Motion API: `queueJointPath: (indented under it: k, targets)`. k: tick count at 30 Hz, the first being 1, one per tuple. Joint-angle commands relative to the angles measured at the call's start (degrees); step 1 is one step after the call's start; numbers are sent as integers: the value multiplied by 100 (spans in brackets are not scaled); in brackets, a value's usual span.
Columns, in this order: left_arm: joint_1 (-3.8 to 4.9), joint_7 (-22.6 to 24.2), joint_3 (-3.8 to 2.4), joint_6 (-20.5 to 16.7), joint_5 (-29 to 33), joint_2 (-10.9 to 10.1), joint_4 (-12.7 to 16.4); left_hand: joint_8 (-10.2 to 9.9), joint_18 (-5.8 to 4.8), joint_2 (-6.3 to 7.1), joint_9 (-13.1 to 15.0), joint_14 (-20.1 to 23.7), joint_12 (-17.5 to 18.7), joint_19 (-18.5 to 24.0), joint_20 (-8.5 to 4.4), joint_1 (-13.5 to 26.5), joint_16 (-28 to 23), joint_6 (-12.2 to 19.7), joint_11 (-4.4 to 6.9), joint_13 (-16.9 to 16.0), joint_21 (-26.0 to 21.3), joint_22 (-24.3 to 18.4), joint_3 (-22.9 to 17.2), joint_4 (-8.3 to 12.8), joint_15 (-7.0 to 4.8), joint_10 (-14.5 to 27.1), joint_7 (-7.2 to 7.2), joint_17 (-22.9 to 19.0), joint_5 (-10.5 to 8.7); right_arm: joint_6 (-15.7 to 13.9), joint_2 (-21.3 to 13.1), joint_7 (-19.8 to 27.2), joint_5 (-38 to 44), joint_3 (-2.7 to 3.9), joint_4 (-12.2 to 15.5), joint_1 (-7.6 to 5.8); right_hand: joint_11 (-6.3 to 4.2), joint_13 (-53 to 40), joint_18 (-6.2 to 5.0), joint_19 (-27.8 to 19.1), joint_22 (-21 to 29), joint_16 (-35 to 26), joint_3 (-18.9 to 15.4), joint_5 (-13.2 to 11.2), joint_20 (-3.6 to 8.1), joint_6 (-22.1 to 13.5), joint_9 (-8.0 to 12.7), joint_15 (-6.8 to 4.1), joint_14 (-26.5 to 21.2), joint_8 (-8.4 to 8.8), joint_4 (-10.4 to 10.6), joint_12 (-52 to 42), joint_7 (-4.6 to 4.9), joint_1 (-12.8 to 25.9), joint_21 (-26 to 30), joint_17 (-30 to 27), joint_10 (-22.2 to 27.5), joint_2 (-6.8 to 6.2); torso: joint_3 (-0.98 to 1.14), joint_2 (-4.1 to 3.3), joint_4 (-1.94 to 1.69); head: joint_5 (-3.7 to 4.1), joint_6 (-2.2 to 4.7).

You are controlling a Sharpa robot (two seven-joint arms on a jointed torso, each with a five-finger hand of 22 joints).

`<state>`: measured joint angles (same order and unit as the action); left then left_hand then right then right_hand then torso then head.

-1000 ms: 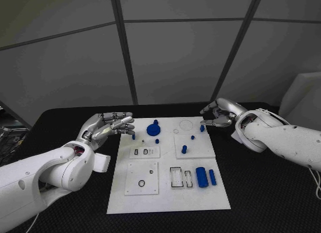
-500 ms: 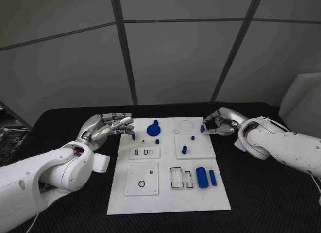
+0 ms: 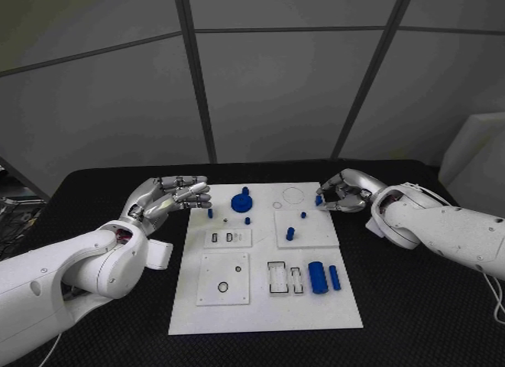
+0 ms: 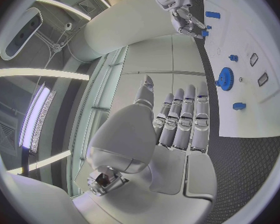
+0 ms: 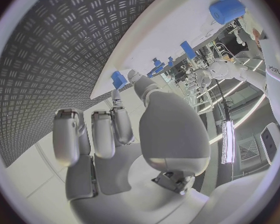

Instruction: Assemble the parts on the task board

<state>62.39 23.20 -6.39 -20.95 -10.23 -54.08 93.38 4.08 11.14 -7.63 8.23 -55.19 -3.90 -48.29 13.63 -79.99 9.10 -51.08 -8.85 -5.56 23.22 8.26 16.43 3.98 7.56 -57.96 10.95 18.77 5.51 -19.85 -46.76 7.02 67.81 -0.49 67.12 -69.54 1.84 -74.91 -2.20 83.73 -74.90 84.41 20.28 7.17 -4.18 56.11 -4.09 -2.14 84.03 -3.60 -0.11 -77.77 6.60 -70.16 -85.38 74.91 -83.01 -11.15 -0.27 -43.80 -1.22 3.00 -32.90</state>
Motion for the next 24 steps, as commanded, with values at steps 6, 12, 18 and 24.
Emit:
queueJointPath:
  k: [6,12,18,24]
  targets:
    - [6,-2,-6,93,0,13,-6,-27,-79,-64,7,23,19,51,-1,-10,-30,32,-25,1,-21,-11,7,40,2,19,26,-7,-5,48,97,54,-21,3,-93,-8,8,-277,-1,9,-526,17,50,4,-8,60,9,-7,391,-23,-13,-38,15,36,-20,636,-26,165,-1,3,3,-6,-23]
    - [6,-5,-6,99,0,18,-10,-27,-79,-66,7,22,19,52,1,-8,-35,33,-26,1,-25,-14,9,41,4,19,27,-8,-6,100,152,48,-22,3,-137,-8,-7,-306,7,36,-568,43,136,0,-5,233,-11,-14,402,-67,-54,-66,-5,39,-39,681,-43,303,0,6,-2,-19,-20]
    - [6,-7,-6,100,0,18,-10,-27,-79,-66,7,22,19,52,1,-8,-35,33,-26,1,-25,-14,9,41,4,19,27,-8,-6,135,170,24,-19,3,-162,-7,-18,-315,11,48,-587,54,182,3,1,295,-14,-23,407,-72,-87,-74,-16,30,-47,700,-47,348,0,8,-2,-20,-32]
    - [6,-8,-6,100,0,17,-11,-27,-79,-66,7,22,19,52,1,-8,-36,33,-26,1,-25,-14,9,42,4,19,27,-8,-6,160,171,1,8,3,-190,-7,-20,-317,11,50,-590,55,188,4,2,305,-14,-24,407,-73,-94,-76,-18,29,-48,702,-48,351,0,7,2,-22,-37]
